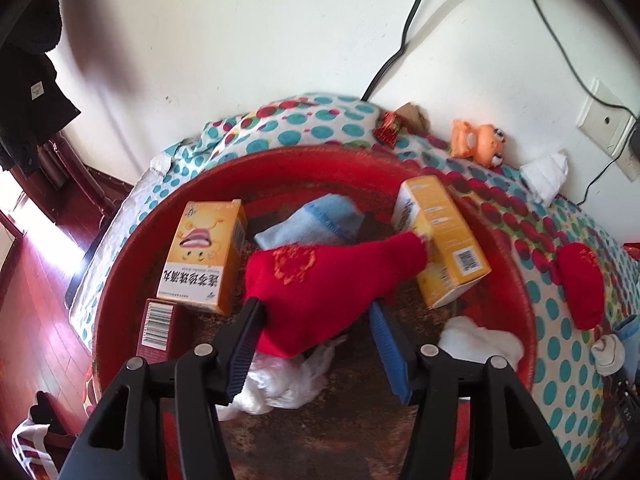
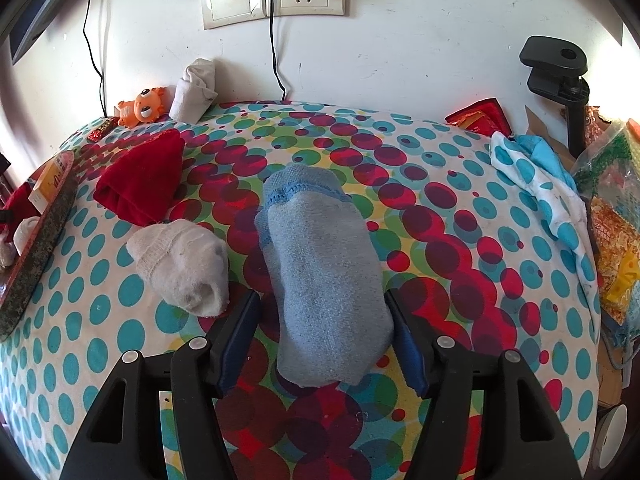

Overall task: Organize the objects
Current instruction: 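Release the red cloth into the tray with the left gripper while the right holds the sock, then carry the grey-blue sock over the red tray and release it with the right gripper, then grasp the red sock with the right gripper while the left gripper grasps the white sock, then lift the white sock with the left gripper toward the red tray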

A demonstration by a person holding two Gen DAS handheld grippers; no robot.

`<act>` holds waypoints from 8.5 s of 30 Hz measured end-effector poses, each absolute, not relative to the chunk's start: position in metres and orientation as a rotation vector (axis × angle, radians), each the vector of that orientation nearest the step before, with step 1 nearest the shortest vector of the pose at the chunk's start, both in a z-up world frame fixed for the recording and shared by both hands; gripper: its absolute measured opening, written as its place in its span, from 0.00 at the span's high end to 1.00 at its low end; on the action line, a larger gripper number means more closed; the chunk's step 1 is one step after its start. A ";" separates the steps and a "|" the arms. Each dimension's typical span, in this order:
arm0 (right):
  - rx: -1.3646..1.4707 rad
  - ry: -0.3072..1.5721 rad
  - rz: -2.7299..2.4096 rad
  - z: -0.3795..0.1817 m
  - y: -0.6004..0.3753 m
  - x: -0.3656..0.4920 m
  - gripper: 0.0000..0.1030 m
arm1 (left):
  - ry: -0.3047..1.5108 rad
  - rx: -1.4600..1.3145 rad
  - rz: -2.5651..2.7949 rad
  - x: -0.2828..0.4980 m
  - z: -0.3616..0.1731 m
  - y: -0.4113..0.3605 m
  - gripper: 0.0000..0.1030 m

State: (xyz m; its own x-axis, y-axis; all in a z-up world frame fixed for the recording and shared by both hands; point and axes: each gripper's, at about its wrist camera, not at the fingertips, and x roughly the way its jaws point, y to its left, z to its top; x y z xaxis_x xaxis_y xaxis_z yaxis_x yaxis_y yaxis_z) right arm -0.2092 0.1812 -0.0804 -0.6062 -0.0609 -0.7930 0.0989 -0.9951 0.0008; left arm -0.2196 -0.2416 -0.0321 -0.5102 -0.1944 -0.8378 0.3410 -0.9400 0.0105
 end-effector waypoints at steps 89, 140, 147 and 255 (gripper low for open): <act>1.083 0.216 -2.149 -0.011 -0.133 -0.221 0.70 | 0.041 1.466 -2.552 -0.147 -0.055 -0.216 0.33; 1.357 -0.072 -2.374 -0.072 0.054 -0.315 0.41 | -0.371 1.559 -2.795 -0.170 -0.043 -0.058 0.33; 1.239 0.028 -2.465 -0.059 0.079 -0.294 0.68 | -0.297 1.632 -2.830 -0.185 -0.059 -0.034 0.33; 1.303 0.050 -2.718 -0.081 0.217 -0.196 0.63 | -0.321 1.476 -3.059 -0.177 -0.080 0.025 0.72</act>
State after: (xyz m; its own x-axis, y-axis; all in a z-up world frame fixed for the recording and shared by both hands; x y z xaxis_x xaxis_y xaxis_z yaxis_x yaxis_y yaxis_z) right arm -0.1962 0.2166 -0.0807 -0.6197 -0.0998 -0.7785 0.1284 -0.9914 0.0248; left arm -0.1768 0.0249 -0.0796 -0.5963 0.1588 -0.7869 -0.3187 -0.9465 0.0505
